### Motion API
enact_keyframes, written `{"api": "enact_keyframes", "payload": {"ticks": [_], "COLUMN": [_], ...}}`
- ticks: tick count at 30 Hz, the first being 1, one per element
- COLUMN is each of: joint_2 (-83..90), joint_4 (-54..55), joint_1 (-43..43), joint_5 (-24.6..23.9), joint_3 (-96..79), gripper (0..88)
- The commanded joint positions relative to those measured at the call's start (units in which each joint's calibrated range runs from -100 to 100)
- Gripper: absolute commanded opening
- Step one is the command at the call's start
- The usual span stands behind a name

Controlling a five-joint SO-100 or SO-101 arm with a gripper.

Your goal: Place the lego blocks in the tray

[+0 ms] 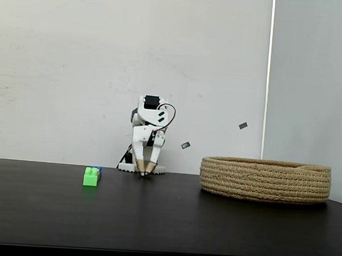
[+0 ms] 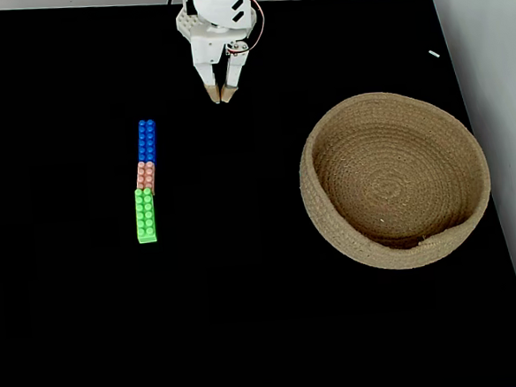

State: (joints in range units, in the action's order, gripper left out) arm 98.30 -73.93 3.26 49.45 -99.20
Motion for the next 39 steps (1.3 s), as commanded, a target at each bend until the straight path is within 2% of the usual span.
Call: {"api": "enact_keyframes", "payload": {"ticks": [1,20,35,39], "joint_2": [-0.2,0.1,0.2,0.2], "joint_4": [-0.5,-0.4,-0.4,-0.4], "joint_1": [-1.5,-1.9,-1.1,-1.3], "joint_5": [-0.1,0.2,3.4,2.7], "joint_3": [-0.8,-0.8,-0.8,-0.8], "gripper": [0.1,0.1,0.6,3.0]}}
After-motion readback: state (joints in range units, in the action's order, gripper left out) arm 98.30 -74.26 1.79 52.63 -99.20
